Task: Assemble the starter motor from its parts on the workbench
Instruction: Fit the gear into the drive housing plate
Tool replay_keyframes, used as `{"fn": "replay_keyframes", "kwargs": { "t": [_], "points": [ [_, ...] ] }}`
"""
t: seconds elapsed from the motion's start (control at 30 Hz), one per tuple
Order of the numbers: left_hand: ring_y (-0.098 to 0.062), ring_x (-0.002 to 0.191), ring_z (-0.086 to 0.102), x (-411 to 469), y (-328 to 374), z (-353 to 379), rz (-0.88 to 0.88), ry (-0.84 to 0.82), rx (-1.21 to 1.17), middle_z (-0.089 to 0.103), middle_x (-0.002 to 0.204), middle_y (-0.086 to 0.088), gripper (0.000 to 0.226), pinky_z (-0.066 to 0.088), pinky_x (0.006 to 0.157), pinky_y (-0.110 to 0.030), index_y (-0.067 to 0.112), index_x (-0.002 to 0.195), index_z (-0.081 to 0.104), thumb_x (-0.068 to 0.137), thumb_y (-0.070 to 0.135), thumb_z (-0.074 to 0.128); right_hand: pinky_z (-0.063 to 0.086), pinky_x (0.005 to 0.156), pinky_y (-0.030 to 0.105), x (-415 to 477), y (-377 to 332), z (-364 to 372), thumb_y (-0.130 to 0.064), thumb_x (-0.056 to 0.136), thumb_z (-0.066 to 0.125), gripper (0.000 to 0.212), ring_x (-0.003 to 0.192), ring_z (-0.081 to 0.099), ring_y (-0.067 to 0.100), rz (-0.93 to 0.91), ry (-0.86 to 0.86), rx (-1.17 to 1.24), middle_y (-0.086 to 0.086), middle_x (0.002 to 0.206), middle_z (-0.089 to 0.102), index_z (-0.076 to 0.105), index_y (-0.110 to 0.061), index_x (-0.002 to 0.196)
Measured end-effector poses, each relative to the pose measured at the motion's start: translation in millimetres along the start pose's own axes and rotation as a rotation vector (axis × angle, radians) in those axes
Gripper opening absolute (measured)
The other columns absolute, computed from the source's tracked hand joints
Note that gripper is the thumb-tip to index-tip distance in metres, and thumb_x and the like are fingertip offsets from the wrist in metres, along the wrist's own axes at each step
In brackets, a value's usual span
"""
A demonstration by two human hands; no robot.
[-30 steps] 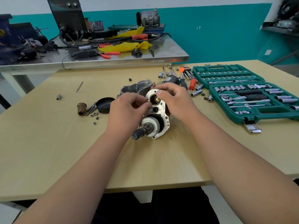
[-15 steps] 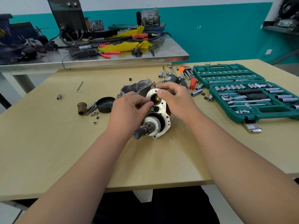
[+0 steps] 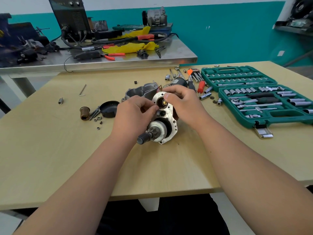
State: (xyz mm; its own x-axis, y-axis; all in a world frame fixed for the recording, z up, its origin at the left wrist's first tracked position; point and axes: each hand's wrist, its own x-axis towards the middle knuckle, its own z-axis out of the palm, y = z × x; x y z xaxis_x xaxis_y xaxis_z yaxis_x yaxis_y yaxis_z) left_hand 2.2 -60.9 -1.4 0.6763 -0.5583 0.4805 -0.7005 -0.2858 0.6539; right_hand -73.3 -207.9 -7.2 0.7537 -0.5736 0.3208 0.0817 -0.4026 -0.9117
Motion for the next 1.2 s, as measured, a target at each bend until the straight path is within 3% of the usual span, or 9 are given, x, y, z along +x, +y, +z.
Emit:
{"fn": "replay_keyframes", "kwargs": {
  "t": [0.17,0.3,0.43,0.6,0.83,1.03,1.2],
  "points": [
    [-0.01,0.075,0.057,3.7,-0.2,-4.1,0.127,-0.037,0.119,0.066,0.084,0.004,0.005,0.041,0.073,-0.019,0.016,0.087,0.077,0.084,0.017,0.073,0.041,0.061,0.002,0.2,0.1,0.0,-0.025,0.087,0.063,0.017,0.08,0.06,-0.009,0.007,0.013,0.013,-0.015,0.093,0.066,0.068,-0.029,0.103],
    [-0.014,0.075,0.061,4.9,-1.7,-6.2,0.18,-0.049,0.142,0.066,0.082,0.004,0.009,0.048,0.078,-0.028,0.018,0.087,0.078,0.082,0.013,0.073,0.04,0.061,0.002,0.4,0.4,-0.1,-0.025,0.087,0.063,0.017,0.077,0.058,-0.014,-0.002,0.011,0.003,-0.017,0.089,0.064,0.067,-0.029,0.103],
    [-0.004,0.069,0.057,5.6,-3.3,-6.0,0.153,-0.015,0.124,0.063,0.078,0.011,0.006,0.04,0.07,-0.006,0.022,0.084,0.076,0.08,0.016,0.076,0.041,0.062,0.002,-0.4,-1.1,0.2,-0.029,0.083,0.063,0.018,0.077,0.059,-0.013,-0.013,0.007,0.004,-0.016,0.088,0.065,0.067,-0.031,0.101],
    [0.005,0.072,0.058,4.3,-4.8,-6.5,0.01,-0.004,0.042,0.063,0.07,0.019,0.018,0.04,0.061,-0.004,0.038,0.07,0.067,0.08,0.028,0.077,0.042,0.065,0.006,-0.4,-0.5,0.2,-0.034,0.082,0.062,0.02,0.085,0.061,-0.007,-0.006,0.0,-0.016,-0.017,0.092,0.066,0.067,-0.035,0.101],
    [0.005,0.069,0.055,5.5,-3.0,-6.2,0.061,-0.018,0.112,0.06,0.073,0.02,0.004,0.037,0.064,-0.002,0.027,0.082,0.076,0.082,0.023,0.076,0.04,0.062,0.001,-1.4,-0.9,0.2,-0.036,0.08,0.061,0.02,0.083,0.059,-0.011,-0.007,0.001,-0.005,-0.018,0.092,0.065,0.066,-0.037,0.099],
    [-0.006,0.069,0.054,5.8,-0.7,-5.6,0.128,-0.007,0.169,0.065,0.08,0.008,0.009,0.036,0.067,-0.003,0.024,0.088,0.077,0.083,0.018,0.073,0.041,0.064,0.005,-1.2,-1.7,0.8,-0.037,0.078,0.06,0.022,0.084,0.06,-0.007,-0.009,0.0,0.0,-0.017,0.09,0.066,0.066,-0.036,0.099],
    [0.009,0.069,0.054,3.9,-0.3,-6.1,0.113,-0.001,0.102,0.059,0.072,0.02,0.006,0.036,0.067,-0.002,0.023,0.086,0.078,0.082,0.02,0.076,0.044,0.069,0.012,-0.9,-1.5,0.8,-0.039,0.075,0.059,0.023,0.089,0.062,-0.001,-0.01,-0.004,0.008,-0.013,0.094,0.067,0.066,-0.037,0.098]
  ]
}}
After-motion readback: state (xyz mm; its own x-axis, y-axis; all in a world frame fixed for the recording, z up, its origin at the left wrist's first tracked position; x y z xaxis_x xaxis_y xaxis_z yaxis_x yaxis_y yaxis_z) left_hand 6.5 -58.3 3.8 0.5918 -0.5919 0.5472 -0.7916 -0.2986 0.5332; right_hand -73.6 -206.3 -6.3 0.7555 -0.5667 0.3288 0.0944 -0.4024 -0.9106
